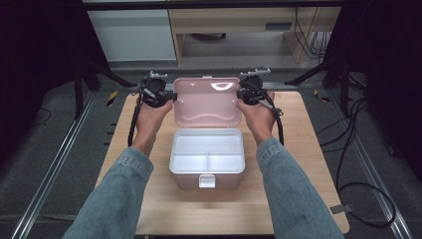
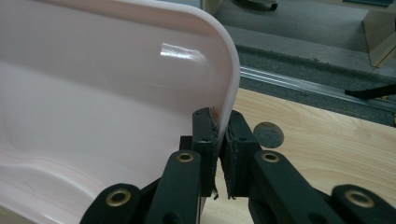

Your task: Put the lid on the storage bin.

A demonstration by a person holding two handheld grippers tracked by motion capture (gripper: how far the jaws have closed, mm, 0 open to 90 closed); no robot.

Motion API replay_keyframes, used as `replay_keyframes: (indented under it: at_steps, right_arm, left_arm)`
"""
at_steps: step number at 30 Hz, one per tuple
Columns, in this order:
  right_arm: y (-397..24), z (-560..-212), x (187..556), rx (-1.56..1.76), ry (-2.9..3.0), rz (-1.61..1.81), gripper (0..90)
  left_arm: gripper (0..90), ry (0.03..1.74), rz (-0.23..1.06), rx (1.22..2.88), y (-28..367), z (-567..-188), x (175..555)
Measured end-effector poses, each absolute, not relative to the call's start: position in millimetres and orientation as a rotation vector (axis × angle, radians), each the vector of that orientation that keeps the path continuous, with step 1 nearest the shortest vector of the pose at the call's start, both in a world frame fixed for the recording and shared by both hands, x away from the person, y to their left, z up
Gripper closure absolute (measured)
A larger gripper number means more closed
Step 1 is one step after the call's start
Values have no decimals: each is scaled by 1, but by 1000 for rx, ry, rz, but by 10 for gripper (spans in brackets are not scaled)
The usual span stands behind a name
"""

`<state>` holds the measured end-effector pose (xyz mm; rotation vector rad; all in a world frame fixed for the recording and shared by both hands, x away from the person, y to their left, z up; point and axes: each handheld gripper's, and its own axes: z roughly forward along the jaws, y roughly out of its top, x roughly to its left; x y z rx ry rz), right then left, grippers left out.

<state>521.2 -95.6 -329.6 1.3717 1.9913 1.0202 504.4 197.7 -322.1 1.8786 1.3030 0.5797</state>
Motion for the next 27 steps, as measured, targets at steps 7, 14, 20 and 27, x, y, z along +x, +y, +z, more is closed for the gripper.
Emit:
replay_keyframes:
  at_steps: [7, 14, 20, 27]
  right_arm:
    - [-97, -324, 508, 1334, 1968, 1054, 853]
    - [-98, -323, 498, 1308, 1940, 1087, 853]
    - [-99, -324, 489, 1271, 1916, 1113, 853]
    - [-101, -324, 481, 1237, 1906, 1138, 849]
  left_arm:
    - [805, 1257, 590, 1868, 199, -321, 493]
    - [621, 1231, 598, 1847, 202, -330, 481]
    - [516, 1182, 587, 1819, 212, -341, 468]
    - [491, 1168, 540, 1807, 220, -358, 459]
